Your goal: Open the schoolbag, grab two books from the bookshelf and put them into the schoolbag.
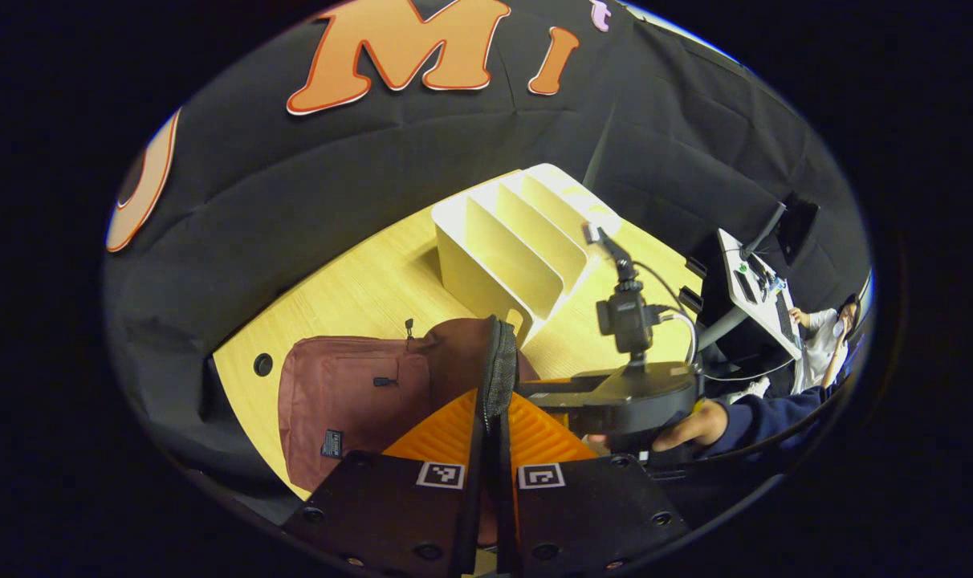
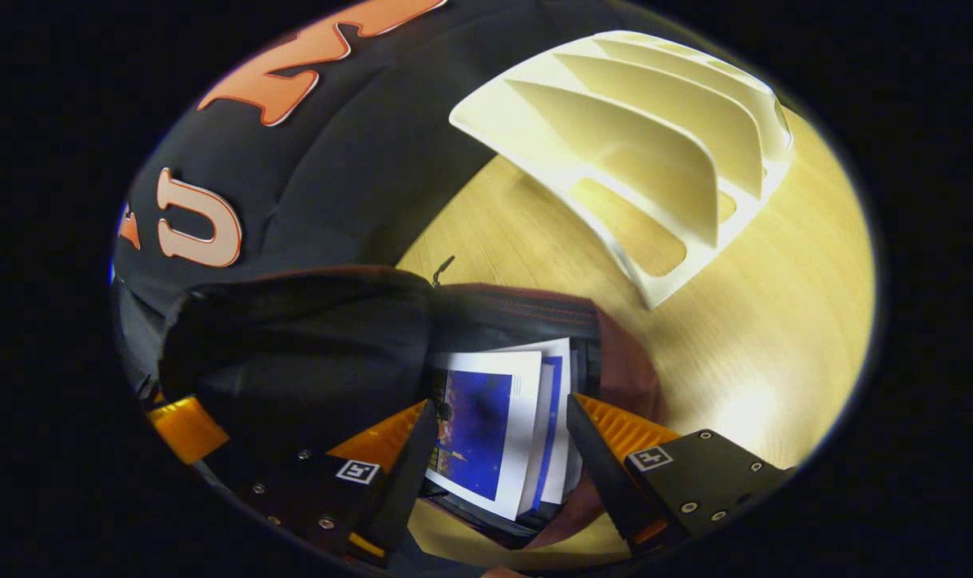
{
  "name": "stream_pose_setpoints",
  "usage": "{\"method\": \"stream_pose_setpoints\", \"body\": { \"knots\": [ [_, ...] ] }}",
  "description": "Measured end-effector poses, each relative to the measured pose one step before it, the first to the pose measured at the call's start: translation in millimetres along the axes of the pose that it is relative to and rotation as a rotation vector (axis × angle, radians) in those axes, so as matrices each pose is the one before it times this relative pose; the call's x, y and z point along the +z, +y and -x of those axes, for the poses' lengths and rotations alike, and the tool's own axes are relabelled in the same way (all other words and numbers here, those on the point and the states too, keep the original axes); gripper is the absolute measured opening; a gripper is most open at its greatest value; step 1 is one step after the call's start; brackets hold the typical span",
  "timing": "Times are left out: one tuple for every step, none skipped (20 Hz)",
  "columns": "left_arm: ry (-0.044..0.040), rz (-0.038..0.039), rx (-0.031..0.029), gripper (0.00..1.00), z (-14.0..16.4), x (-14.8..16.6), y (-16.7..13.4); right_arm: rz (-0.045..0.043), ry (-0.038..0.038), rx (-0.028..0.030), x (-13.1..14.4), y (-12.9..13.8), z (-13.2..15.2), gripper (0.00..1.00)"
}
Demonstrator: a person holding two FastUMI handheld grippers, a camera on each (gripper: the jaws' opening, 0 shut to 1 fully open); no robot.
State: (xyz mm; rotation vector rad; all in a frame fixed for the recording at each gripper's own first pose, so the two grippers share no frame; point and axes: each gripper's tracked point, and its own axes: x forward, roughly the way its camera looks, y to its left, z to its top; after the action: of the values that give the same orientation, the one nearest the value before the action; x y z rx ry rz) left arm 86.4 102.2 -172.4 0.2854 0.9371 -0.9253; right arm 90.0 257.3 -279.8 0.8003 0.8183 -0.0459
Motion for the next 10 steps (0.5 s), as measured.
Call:
{"method": "stream_pose_setpoints", "body": {
  "knots": [
    [-0.00184,-0.00475,-0.00726,0.10,-4.26,-2.16,-2.43,0.01270,-0.01883,-0.01726,6.12,-3.89,8.54,0.96],
    [0.00118,-0.00596,-0.00337,0.10,-1.63,-1.09,-2.25,0.01545,-0.01930,-0.01233,6.48,-3.29,9.48,0.97],
    [-0.00257,-0.00700,-0.00378,0.10,-2.04,-1.92,-1.94,0.01361,-0.01624,-0.01273,5.34,-2.75,8.22,0.97],
    [0.00057,-0.00696,-0.00377,0.10,-1.22,-2.22,-0.62,0.01051,-0.01187,-0.01561,4.83,-4.36,8.34,0.97],
    [-0.00199,-0.00900,-0.00535,0.10,-0.63,-1.93,-2.53,0.00815,-0.01623,-0.01425,5.98,-4.82,8.33,0.97],
    [-0.00063,-0.00579,-0.00400,0.11,-2.55,-1.01,-2.01,0.00552,-0.01979,-0.02767,5.58,-7.12,7.47,0.97],
    [0.00039,-0.00549,-0.00824,0.12,-2.63,-2.83,-4.01,0.01144,-0.01623,-0.02112,4.68,-7.55,7.02,0.97],
    [0.00295,-0.00738,-0.00324,0.13,-2.70,-1.74,-1.74,0.00965,-0.01385,-0.02207,4.16,-7.74,7.03,0.97],
    [0.00215,-0.00445,-0.00236,0.14,-4.02,-3.86,-2.25,0.00865,-0.01248,-0.01169,4.00,-5.02,7.84,0.97],
    [0.00192,0.00096,-0.00375,0.16,-3.07,-2.20,-4.16,0.00510,-0.01269,-0.01515,5.58,-7.17,6.95,0.98]
  ]
}}
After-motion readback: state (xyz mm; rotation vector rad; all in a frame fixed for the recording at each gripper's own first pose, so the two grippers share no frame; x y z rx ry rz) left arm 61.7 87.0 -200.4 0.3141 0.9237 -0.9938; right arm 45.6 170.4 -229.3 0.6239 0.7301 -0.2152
